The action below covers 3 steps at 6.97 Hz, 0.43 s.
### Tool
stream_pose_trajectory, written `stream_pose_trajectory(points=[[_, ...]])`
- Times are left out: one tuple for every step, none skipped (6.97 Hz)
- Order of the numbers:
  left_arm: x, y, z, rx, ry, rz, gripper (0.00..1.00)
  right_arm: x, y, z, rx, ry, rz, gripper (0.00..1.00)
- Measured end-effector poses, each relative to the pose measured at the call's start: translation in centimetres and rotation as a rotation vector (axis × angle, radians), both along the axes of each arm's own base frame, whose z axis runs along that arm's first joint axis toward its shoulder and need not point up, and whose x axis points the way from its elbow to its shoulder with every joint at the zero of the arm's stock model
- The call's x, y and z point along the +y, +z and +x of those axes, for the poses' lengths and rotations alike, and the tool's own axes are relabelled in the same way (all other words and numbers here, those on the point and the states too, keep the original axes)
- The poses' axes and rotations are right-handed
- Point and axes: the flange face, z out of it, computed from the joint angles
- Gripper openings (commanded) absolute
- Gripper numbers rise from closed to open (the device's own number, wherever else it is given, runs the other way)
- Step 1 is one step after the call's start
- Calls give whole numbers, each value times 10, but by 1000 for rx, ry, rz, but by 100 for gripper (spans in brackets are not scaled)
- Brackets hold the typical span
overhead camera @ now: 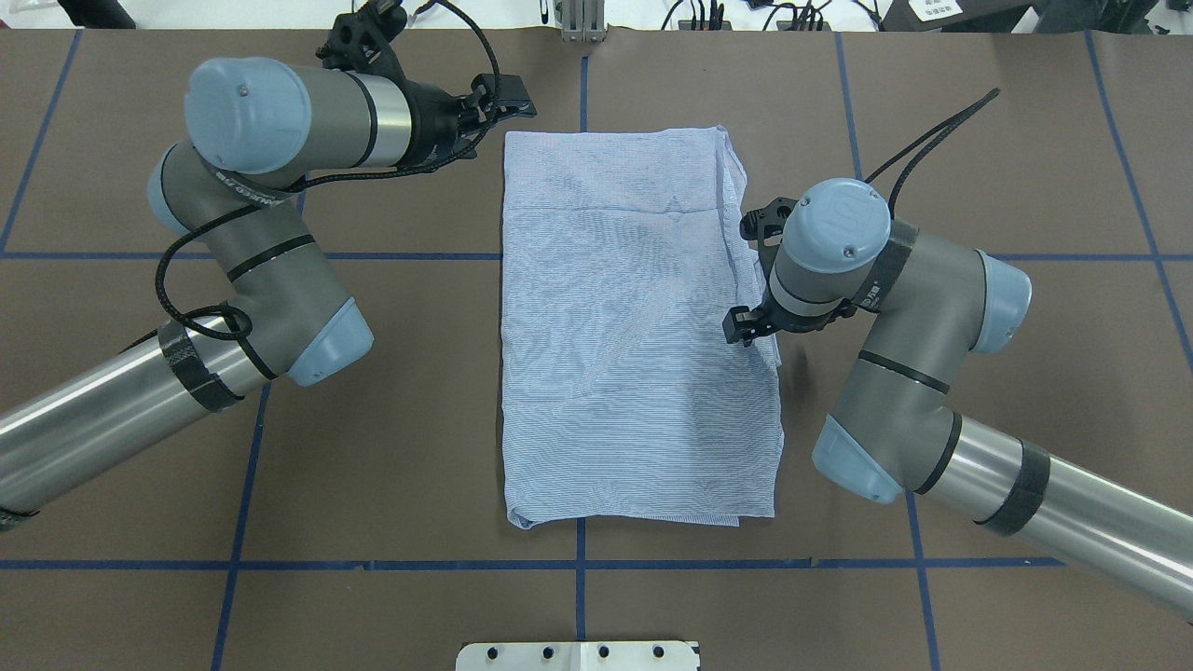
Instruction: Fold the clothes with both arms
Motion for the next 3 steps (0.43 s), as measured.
stream_pose_trajectory(points=[[0, 0, 0, 1, 0, -1, 100, -6, 2, 9, 12, -1, 1, 100], [0, 0, 0, 1, 0, -1, 100, -10, 4, 19, 30, -8, 3, 100], [0, 0, 0, 1, 0, -2, 100, -11, 5, 28, 45, -11, 2, 100]])
